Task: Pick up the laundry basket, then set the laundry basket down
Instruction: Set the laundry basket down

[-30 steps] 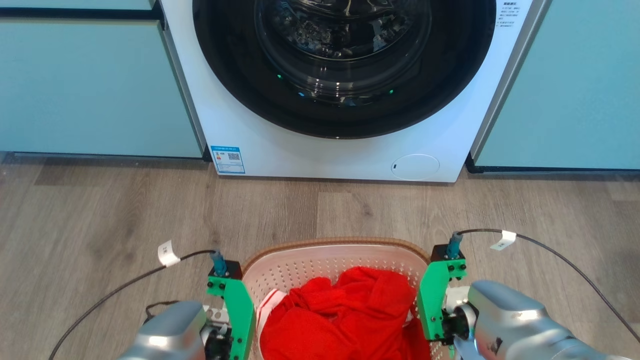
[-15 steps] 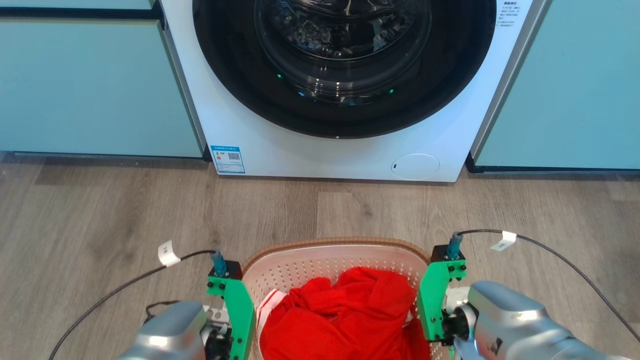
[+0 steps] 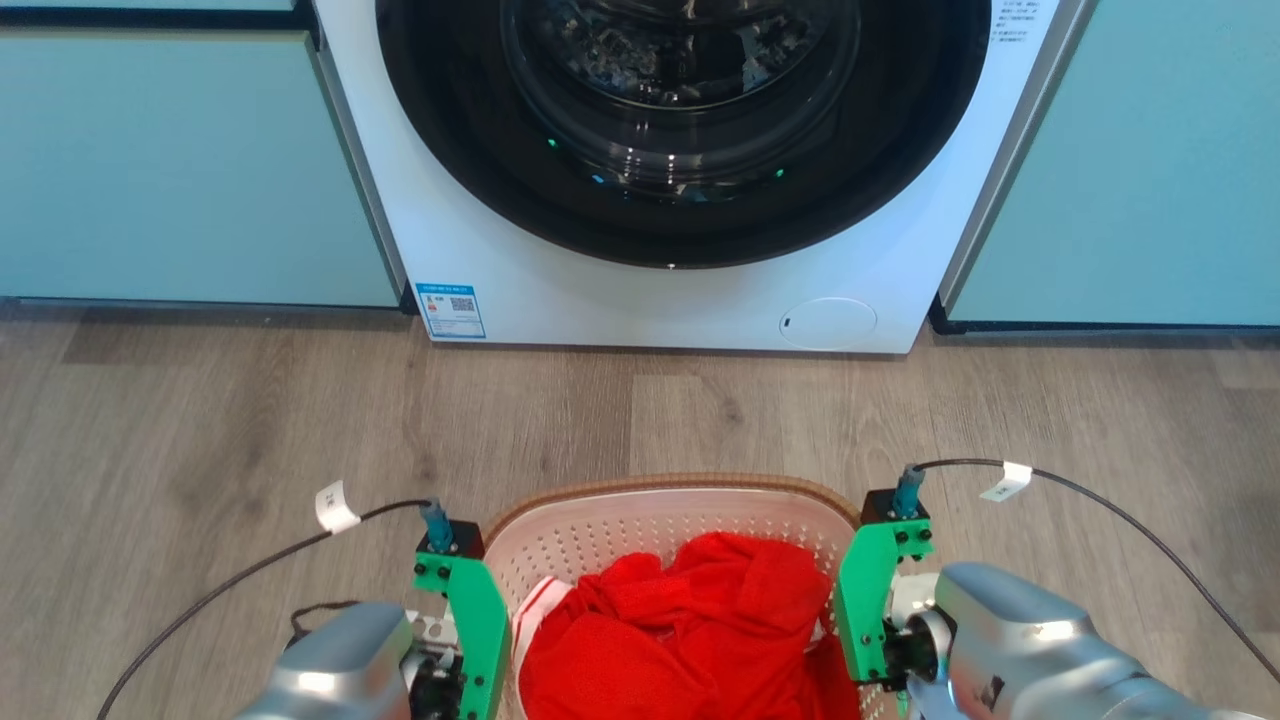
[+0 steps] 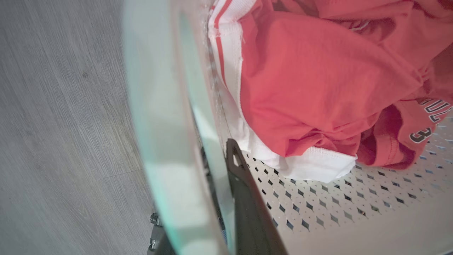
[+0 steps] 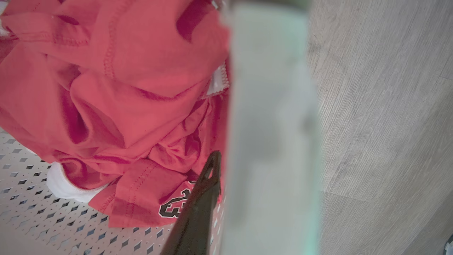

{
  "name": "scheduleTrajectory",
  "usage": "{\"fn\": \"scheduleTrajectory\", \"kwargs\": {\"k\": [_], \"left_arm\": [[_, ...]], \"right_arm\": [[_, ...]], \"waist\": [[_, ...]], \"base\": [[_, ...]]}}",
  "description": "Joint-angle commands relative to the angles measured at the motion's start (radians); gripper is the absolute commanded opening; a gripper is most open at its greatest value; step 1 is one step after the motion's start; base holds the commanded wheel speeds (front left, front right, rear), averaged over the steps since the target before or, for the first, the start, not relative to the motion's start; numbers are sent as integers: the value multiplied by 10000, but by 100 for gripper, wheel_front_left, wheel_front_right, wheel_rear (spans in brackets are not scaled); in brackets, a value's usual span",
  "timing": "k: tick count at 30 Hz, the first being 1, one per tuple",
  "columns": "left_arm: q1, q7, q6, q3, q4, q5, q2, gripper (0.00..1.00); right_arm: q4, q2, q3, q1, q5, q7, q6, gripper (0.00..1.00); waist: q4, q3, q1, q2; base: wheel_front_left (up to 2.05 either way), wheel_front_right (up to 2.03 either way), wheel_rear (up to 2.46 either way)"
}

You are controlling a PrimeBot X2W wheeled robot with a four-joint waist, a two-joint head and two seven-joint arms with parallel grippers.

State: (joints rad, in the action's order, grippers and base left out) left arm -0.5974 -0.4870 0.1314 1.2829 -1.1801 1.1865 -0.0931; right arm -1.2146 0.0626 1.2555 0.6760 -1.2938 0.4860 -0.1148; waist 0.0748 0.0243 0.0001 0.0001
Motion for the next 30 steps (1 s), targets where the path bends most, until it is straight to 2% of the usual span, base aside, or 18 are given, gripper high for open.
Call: {"fn": "scheduleTrajectory", "kwargs": {"k": [1, 7, 17, 30], "left_arm": [[-457, 116, -8, -27, 46, -249, -198, 0], [-473, 145, -8, -27, 95, -317, -190, 0], [-965, 497, -8, -27, 267, -487, -291, 0], [-2476, 1933, -8, -27, 344, -997, -304, 0]], "right_arm": [[235, -124, 48, 478, 32, -138, -159, 0], [255, -124, 75, 507, 57, -300, -159, 0], [229, -124, 108, 1035, 239, -1082, -159, 0], [-172, -124, 82, 2568, 577, -2623, -159, 0]], "waist": [[-19, -77, -1, -1], [-77, -389, -1, -1], [-160, -2018, -1, -1], [5, -5497, -1, -1]], "base": [[0, 0, 0], [0, 0, 0], [0, 0, 0], [0, 0, 0]]}}
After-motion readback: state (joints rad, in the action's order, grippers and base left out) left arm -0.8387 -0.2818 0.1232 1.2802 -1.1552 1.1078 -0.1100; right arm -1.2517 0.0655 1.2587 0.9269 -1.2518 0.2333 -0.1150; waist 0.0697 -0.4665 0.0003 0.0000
